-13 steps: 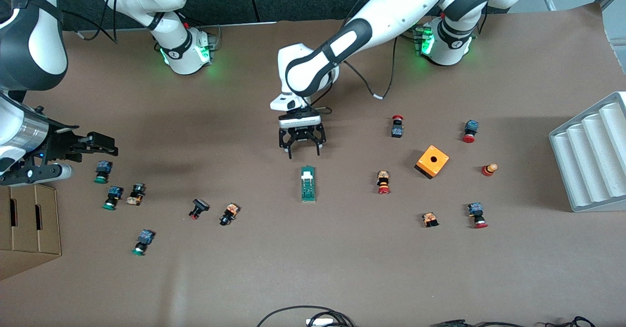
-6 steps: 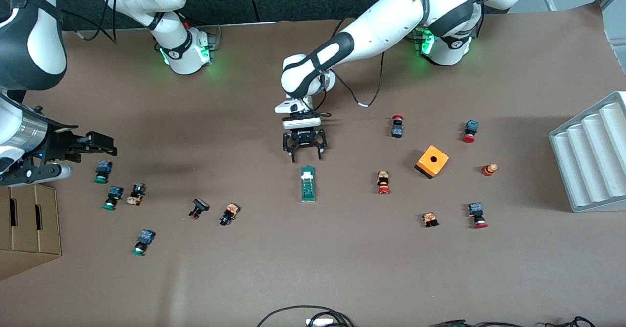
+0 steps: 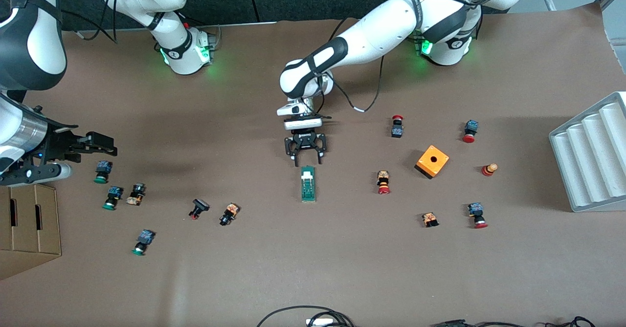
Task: Close load switch with both arms
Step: 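Lower the left gripper and grasp the green switch base, then reach the right gripper toward the switch held by the left gripper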
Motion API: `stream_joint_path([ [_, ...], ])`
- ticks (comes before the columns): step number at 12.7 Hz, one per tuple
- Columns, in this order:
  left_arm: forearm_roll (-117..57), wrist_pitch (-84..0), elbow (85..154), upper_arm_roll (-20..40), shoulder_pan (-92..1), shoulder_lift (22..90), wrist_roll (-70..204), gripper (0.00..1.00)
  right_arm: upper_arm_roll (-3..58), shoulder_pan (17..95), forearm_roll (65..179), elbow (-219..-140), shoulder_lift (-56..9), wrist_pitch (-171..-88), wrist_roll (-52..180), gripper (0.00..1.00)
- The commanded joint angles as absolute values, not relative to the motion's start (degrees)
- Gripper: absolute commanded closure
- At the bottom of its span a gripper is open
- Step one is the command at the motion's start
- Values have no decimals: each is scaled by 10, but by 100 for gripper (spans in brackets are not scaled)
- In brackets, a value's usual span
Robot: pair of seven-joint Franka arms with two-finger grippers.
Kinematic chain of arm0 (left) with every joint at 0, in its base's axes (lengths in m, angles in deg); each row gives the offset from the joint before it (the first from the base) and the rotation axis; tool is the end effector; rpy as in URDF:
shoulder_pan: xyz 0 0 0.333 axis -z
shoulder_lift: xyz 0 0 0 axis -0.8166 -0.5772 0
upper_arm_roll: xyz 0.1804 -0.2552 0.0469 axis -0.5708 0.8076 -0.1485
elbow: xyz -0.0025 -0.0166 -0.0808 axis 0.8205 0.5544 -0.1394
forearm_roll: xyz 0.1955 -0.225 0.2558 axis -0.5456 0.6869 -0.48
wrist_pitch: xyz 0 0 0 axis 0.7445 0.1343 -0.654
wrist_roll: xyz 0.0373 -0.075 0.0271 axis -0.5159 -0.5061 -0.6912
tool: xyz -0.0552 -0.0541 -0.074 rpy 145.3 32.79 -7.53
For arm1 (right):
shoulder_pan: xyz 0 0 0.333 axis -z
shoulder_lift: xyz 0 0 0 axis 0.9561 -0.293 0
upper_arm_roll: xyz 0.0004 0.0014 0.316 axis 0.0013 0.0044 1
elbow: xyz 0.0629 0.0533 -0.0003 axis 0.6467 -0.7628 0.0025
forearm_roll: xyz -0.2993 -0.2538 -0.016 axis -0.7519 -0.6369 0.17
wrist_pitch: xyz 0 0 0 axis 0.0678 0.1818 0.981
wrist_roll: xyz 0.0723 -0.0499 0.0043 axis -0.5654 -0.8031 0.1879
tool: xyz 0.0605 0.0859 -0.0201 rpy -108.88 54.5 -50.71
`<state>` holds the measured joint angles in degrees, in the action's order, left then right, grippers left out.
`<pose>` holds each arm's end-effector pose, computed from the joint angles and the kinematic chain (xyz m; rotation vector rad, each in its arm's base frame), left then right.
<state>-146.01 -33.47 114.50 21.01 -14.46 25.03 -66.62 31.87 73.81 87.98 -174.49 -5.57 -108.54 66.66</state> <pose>0.3306 -0.5747 0.0872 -2.6626 -0.1927 -1.6064 0.5834 -0.0106 0.5392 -3.0706 -0.1556 0.1464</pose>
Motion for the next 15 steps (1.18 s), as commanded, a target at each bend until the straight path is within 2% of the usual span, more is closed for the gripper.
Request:
stream_joint_path([
  [1, -1474, -319, 1110, 204, -132, 232, -681, 23, 320, 740, 880, -1737, -58, -1089, 672, 0],
  [5, -1498, -294, 1110, 204, -132, 214, -681, 27, 321, 739, 890, -1737, -62, -1095, 672, 0],
  [10, -1509, -293, 1111, 204, -129, 213, -691, 63, 322, 735, 892, -1737, -62, -1095, 670, 0],
  [15, -1509, -294, 1111, 204, -129, 214, -696, 63, 322, 736, 891, -1737, -66, -1095, 671, 0],
])
